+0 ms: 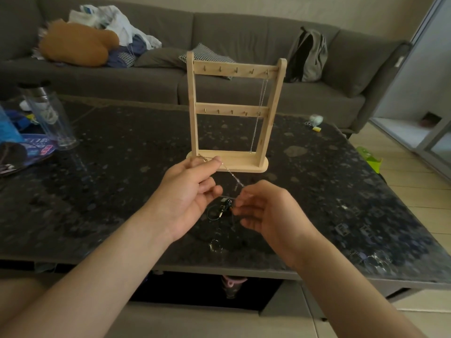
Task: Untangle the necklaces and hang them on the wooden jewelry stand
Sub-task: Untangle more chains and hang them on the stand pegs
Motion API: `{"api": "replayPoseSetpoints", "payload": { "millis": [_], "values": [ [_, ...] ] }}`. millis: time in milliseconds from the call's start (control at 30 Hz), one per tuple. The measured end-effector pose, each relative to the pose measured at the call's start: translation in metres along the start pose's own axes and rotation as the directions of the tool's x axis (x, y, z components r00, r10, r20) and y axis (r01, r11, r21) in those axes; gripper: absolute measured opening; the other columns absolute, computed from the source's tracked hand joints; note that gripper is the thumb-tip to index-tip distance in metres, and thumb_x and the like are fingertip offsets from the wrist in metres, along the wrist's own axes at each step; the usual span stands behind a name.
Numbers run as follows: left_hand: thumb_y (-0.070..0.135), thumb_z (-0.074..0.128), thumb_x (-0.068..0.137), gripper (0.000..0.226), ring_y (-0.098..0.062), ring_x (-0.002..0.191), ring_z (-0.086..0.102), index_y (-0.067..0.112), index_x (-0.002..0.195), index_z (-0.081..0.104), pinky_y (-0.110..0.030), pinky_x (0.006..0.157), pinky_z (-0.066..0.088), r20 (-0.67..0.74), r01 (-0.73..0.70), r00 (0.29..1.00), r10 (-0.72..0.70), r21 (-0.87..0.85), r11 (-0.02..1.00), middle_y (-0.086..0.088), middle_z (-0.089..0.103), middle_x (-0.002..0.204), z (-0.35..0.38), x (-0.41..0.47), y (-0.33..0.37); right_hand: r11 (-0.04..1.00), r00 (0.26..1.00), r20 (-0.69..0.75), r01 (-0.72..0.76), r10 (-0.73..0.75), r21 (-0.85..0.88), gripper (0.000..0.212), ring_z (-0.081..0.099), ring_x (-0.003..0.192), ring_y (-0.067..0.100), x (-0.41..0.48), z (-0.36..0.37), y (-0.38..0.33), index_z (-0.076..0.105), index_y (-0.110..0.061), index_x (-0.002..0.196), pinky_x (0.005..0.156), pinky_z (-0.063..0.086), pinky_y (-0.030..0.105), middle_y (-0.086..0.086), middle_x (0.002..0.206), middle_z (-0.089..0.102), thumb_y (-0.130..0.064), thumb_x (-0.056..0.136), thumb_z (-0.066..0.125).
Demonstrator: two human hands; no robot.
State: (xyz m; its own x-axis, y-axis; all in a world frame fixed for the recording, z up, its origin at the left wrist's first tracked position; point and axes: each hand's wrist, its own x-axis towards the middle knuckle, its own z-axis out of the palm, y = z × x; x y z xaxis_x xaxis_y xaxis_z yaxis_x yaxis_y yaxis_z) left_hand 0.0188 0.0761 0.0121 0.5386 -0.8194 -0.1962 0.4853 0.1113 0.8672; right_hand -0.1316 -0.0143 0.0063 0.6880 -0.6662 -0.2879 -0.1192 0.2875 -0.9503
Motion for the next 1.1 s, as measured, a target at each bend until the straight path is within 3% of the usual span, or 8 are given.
{"api": "replayPoseSetpoints", "payload": {
  "millis": [33,133,233,300,500,667,900,1100],
  "values": [
    [0.015,0.07,0.102,0.009,-0.007,0.051,0.031,0.016,0.103,0.062,-0.025,0.061,0.043,0.011,-0.001,1.0,0.001,0.007,1.0,0.008,0.031,0.06,0.001,-0.001,0.0,0.998,1.0,-0.011,-0.005,0.005,-0.061,0.021,0.074,0.09,0.026,0.0,0.0,0.0,0.075,-0.014,0.082,0.089,0.054,0.042,0.011,0.088,0.075,-0.024,0.095,0.063],
    [0.027,0.072,0.102,0.037,-0.008,0.054,0.025,0.009,0.133,0.067,-0.024,0.053,0.029,-0.027,0.028,0.999,-0.026,0.084,0.996,0.007,0.025,0.062,0.002,-0.004,0.002,0.973,0.999,-0.008,0.028,-0.031,-0.23,0.02,0.076,0.107,0.03,0.001,0.001,0.002,0.079,-0.01,0.092,0.1,0.057,0.045,0.013,0.101,0.079,-0.027,0.095,0.068],
    [0.048,0.068,0.101,0.027,-0.009,0.054,0.024,0.022,0.099,0.072,-0.026,0.054,0.025,-0.046,0.077,0.996,-0.071,0.151,0.986,0.007,0.025,0.062,0.003,-0.006,0.006,0.976,0.994,0.053,0.105,-0.096,-0.189,0.024,0.074,0.113,0.029,0.0,0.003,0.004,0.08,-0.009,0.091,0.106,0.054,0.047,0.015,0.108,0.078,-0.031,0.088,0.071],
    [0.056,0.059,0.105,0.05,-0.009,0.048,0.028,0.023,0.067,0.055,-0.026,0.051,0.027,-0.042,0.133,0.991,-0.128,0.148,0.98,0.006,0.033,0.059,0.002,-0.005,0.007,0.989,0.987,0.101,0.131,-0.123,-0.075,0.019,0.074,0.112,0.031,-0.001,0.004,0.004,0.08,-0.015,0.084,0.104,0.053,0.046,0.018,0.106,0.078,-0.029,0.083,0.067],
    [0.041,0.053,0.112,0.031,-0.008,0.045,0.039,0.017,0.096,0.065,-0.021,0.042,0.036,-0.086,0.147,0.986,-0.144,0.032,0.989,0.001,0.06,0.068,-0.001,-0.002,0.002,0.996,0.988,0.139,0.055,-0.064,0.065,0.047,0.074,0.092,0.03,-0.001,0.006,0.002,0.072,-0.023,0.061,0.086,0.054,0.041,0.013,0.093,0.073,-0.015,0.102,0.05],
    [0.021,0.051,0.099,0.019,-0.011,0.052,0.045,0.014,0.083,0.059,-0.023,0.048,0.041,-0.024,0.098,0.995,-0.101,-0.114,0.989,-0.004,0.065,0.076,-0.003,-0.003,0.012,0.999,0.997,0.08,0.02,-0.024,0.05,0.018,0.055,0.059,0.02,0.002,0.002,0.002,0.06,-0.012,0.093,0.065,0.046,0.035,0.013,0.088,0.068,-0.024,0.105,0.056],
    [0.037,0.062,0.105,0.034,-0.011,0.053,0.042,0.019,0.076,0.066,-0.032,0.062,0.042,0.014,0.037,0.999,-0.041,0.215,0.976,0.002,0.045,0.059,0.001,-0.005,0.009,0.959,0.973,-0.02,0.221,-0.228,-0.176,0.005,0.055,0.063,0.006,0.003,0.0,0.007,0.07,-0.016,0.095,0.061,0.047,0.02,-0.004,0.075,0.066,-0.015,0.098,0.074],
    [0.02,0.042,0.1,0.036,-0.017,0.059,0.056,0.009,0.084,0.072,-0.032,0.058,0.054,0.124,0.07,0.988,-0.096,0.203,0.977,-0.007,0.059,0.07,0.002,-0.012,0.011,0.912,0.942,-0.062,0.3,-0.329,-0.281,0.013,0.065,0.071,0.014,0.003,0.001,0.011,0.074,-0.022,0.106,0.07,0.055,0.028,0.017,0.087,0.076,-0.011,0.101,0.069]
  ]
}}
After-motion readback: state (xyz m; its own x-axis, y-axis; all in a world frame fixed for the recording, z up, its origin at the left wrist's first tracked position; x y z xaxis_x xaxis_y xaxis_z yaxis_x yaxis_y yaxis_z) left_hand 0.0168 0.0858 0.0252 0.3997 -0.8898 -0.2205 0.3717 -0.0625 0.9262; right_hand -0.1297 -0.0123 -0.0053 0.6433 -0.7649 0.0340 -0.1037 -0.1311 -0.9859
